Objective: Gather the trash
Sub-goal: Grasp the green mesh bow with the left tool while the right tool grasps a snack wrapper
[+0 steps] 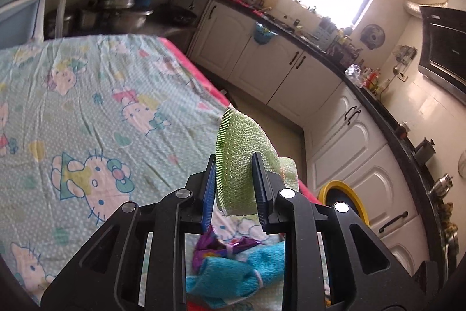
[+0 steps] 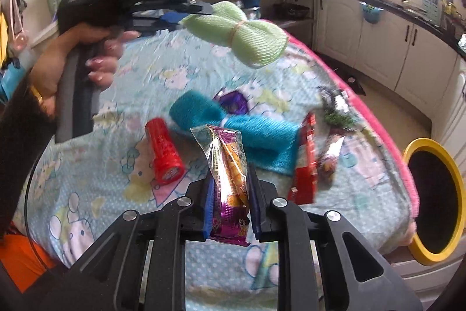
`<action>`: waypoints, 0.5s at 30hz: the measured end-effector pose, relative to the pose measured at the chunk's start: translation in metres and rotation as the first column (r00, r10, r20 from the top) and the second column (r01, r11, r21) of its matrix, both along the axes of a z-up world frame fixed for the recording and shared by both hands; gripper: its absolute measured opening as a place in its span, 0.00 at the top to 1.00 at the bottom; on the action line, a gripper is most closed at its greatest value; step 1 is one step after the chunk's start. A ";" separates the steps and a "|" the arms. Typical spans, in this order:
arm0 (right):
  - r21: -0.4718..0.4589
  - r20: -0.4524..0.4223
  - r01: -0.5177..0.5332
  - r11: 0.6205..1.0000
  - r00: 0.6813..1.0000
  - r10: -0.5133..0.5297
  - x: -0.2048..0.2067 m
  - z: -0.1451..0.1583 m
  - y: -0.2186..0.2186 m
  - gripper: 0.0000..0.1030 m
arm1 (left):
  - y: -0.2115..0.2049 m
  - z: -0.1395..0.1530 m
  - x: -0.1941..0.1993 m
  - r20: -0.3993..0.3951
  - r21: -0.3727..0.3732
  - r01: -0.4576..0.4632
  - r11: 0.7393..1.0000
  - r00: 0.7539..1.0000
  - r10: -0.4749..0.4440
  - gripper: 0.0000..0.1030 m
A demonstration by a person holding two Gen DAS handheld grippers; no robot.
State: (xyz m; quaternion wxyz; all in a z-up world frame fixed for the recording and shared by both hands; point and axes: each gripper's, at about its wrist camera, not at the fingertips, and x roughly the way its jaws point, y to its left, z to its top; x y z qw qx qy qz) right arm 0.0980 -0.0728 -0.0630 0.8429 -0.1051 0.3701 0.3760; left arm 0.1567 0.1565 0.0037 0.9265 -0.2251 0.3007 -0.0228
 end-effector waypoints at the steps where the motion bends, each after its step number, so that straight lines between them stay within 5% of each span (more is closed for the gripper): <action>1: 0.008 0.006 0.009 1.000 1.000 -0.009 0.001 0.005 -0.005 0.81 | -0.004 0.004 -0.001 0.009 0.007 0.005 1.000 1.000 -0.005 0.83; 15: 0.086 0.089 0.146 0.986 0.984 -0.153 0.020 0.048 -0.067 0.81 | -0.068 0.056 -0.003 0.109 0.116 0.104 0.988 0.987 -0.116 0.83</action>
